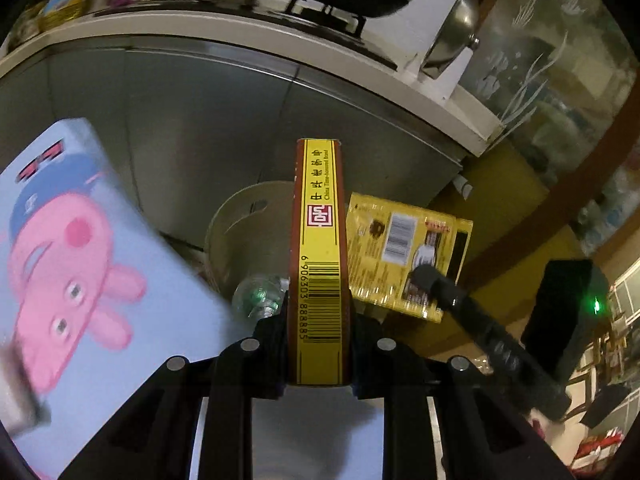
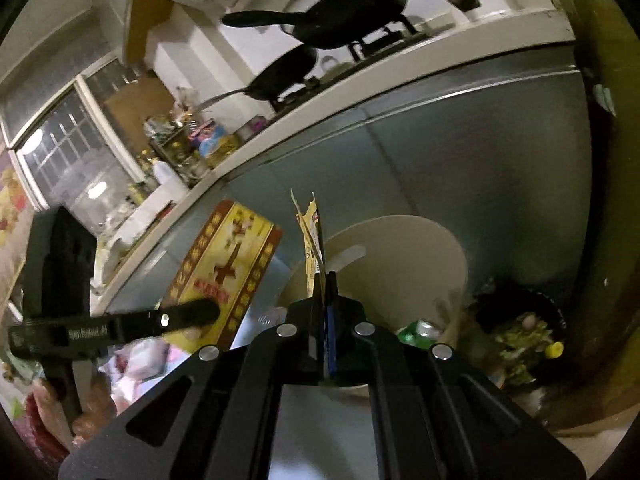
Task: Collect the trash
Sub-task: 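Carry yellow box and snack bag to the bin and release them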
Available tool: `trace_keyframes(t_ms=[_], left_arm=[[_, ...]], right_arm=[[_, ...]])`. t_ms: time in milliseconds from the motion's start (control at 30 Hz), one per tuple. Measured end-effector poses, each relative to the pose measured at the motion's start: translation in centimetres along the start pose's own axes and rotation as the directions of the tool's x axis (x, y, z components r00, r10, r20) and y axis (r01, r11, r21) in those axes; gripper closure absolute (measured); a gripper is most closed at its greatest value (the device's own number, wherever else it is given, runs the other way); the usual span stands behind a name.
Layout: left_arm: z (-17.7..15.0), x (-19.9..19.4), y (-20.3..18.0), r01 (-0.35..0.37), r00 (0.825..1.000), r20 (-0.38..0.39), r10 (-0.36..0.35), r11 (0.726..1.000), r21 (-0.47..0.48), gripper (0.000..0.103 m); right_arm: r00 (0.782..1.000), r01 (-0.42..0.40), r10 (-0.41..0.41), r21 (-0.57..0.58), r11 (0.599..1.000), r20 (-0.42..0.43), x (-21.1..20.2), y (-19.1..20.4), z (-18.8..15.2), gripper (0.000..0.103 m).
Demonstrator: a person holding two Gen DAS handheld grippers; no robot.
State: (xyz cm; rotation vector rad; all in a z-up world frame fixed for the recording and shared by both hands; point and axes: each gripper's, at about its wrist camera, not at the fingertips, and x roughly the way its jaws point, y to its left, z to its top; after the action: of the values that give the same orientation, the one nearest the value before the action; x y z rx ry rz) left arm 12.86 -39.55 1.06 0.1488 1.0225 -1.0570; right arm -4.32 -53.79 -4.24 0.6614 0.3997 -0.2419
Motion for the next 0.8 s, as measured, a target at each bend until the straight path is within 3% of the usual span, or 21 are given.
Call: trace_keyframes(t_ms=[200,300,333,467,633,800], left_arm=[[2.1,5.1,-0.3,-0.015,0.998,-0.061,0.015,1.0,-0.004,0.079],[2.2,6.5,0.3,-0.048,0.996,-0.079,0.046,0.998,-0.028,0.051],[2.3,6.7,0.4,-0.059,0.996,-0.074,0.056,0.998,-0.038,0.05],[2.1,5.6,0.7,-0.058,0.997,-0.055,0.055,0.997,-0.052,0.05],[1.4,2.4,-0.1,-0.065,0.998,0.023,0.066,0.997,-0.035,0.05],[-1.7,-1.6,-0.7,-0.105,0.991,0.086,0.105,0.994,-0.002,0.05]], right_arm=[[0.999,0.034,-0.034,0.02,0.999,-0.041,2.4,-3.1,-0.2,0.099],[0.997,0.023,-0.019,0.059,0.998,-0.077,3.4,-4.0,-0.2,0.091],[0.997,0.029,-0.024,0.063,0.998,-0.073,3.4,-4.0,-0.2,0.089],[0.998,0.044,-0.042,0.058,0.997,-0.037,2.8,-4.1,-0.2,0.068],[0.999,0.031,-0.03,0.044,0.999,-0.022,1.9,-3.0,-0.5,0.068],[1.0,-0.013,0.014,0.039,0.999,-0.023,0.7,-0.7,-1.2,0.068]])
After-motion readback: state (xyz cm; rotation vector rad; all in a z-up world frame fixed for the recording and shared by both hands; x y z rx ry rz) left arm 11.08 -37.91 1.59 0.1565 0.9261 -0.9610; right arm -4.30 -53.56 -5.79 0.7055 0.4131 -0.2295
